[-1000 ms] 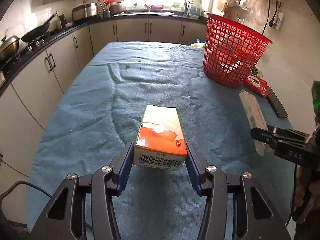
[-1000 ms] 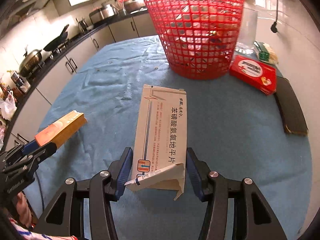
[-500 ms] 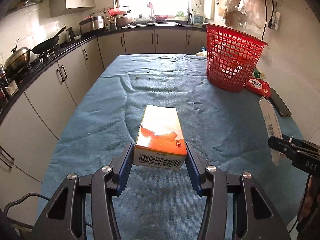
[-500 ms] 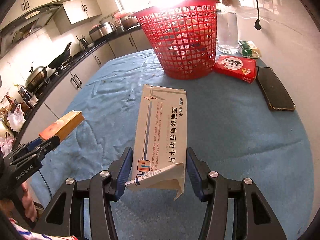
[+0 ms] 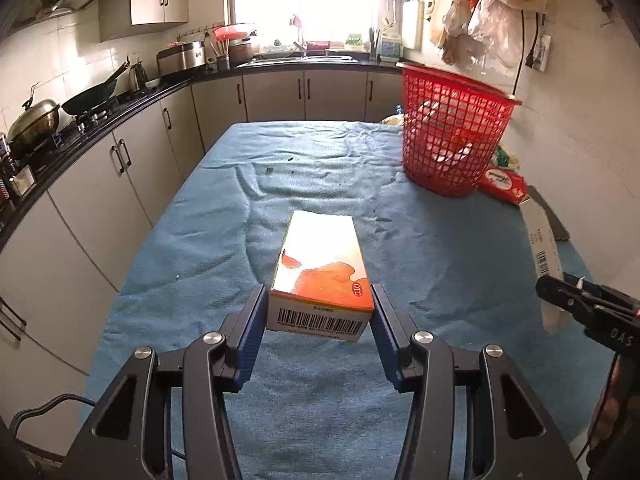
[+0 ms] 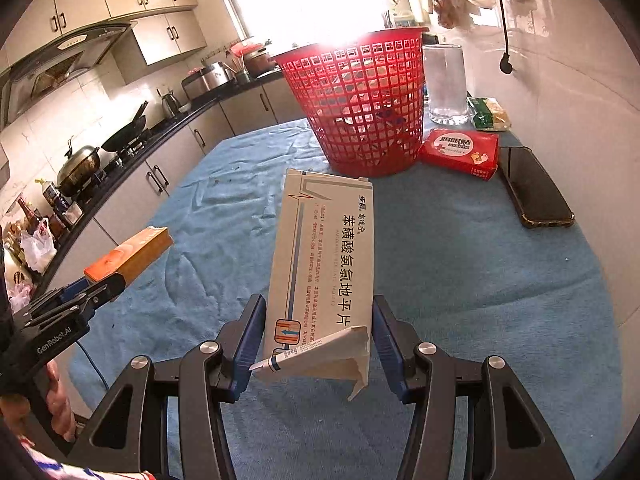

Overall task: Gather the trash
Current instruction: 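Lift both boxes and carry them over the red basket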

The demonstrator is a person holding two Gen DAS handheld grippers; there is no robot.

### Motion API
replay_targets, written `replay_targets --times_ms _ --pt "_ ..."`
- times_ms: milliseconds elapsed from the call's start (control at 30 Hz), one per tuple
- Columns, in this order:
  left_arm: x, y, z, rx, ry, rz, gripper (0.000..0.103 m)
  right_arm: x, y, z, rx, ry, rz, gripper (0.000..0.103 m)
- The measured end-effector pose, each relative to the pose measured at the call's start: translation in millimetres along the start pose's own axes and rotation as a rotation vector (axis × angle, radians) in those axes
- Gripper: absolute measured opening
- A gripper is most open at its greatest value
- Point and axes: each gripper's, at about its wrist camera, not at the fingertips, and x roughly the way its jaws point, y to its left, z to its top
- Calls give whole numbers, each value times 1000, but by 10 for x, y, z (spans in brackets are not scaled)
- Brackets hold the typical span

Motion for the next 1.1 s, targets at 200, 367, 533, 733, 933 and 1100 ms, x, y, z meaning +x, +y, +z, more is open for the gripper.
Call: replay_targets --times_ms 200,367,533,733,933,1100 --pt "-116 -26 70 5 -31 -15 49 -57 -6 24 3 -18 5 57" --pt "-191 -61 134 15 -50 -23 49 -118 13 48 -7 -38 5 57" --pt "-232 -100 211 36 -66 -28 49 -160 13 73 -4 -50 10 57" --pt "-281 -147 313 64 -90 -28 49 -222 0 113 2 -71 14 57" --pt "-313 -229 412 94 -110 -23 49 -285 -29 179 6 -92 21 57" --pt "-350 -305 517 118 -135 -17 49 -346 -24 242 1 -113 21 57"
